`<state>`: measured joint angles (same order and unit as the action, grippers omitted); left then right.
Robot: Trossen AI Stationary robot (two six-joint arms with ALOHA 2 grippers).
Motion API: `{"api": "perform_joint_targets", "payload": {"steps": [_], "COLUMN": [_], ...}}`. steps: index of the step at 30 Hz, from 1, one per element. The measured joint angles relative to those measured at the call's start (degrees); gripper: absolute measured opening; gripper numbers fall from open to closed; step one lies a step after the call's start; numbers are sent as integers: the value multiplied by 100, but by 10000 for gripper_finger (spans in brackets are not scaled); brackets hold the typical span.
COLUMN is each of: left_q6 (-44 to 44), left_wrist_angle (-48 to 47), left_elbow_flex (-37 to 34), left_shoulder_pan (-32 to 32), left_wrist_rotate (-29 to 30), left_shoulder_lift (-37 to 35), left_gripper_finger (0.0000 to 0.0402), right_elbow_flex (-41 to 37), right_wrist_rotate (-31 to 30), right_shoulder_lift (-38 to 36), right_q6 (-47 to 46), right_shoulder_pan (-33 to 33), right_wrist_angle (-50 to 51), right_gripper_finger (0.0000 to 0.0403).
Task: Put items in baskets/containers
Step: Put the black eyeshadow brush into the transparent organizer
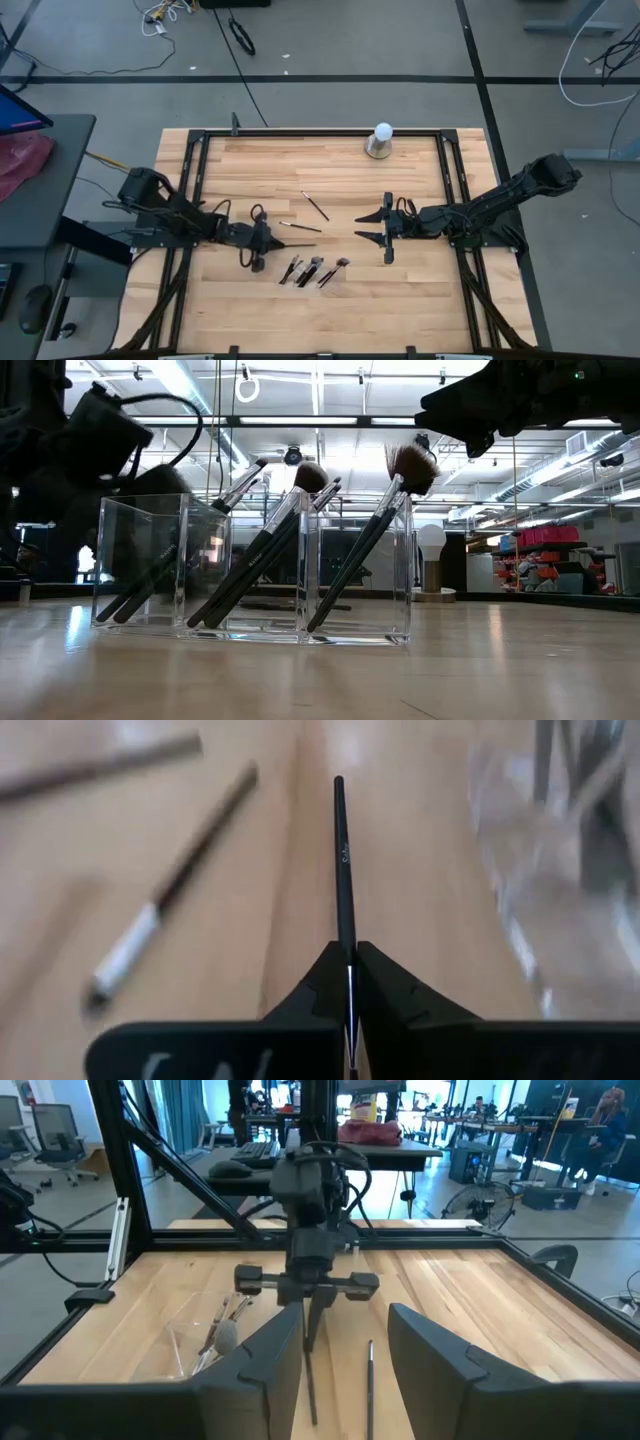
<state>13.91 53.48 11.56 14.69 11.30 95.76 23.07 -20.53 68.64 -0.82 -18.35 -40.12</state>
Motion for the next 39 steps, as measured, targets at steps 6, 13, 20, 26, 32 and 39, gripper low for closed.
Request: {"api": "perform_joint_targets", "payload": {"steps": [6, 13, 20, 26, 32, 39], "left_q6": [44, 206, 382, 321, 304, 278], "left_wrist_angle": [-856, -4535, -6723, -6851, -6875, -6833], "left_elbow_flex": [474, 2214, 4044, 4530, 4544, 4543], "left_shoulder_pan": [-218, -634, -856, -849, -847, -845], "left_wrist_rotate": [41, 69, -65, -276, -284, -283], "left_shoulder_lift": [-762, -1777, -1709, -1493, -1367, -1326], "left_gripper_finger": [14, 12, 15, 15, 16, 17], "right_elbow_flex": [0, 312, 1609, 2419, 2968, 3082], "right_wrist_rotate": [0, -2, -525, -1327, -1790, -1653], "right_shoulder_lift": [0, -2, 568, 1737, 2499, 2739], "right_q6": [-11, 92, 245, 1296, 2217, 2225], "right_shoulder_pan": [0, 0, 64, 146, 185, 306], "right_wrist_angle": [-22, 368, 2741, 2832, 2739, 2742], "right_gripper_finger": [153, 153, 153, 153, 153, 145]}}
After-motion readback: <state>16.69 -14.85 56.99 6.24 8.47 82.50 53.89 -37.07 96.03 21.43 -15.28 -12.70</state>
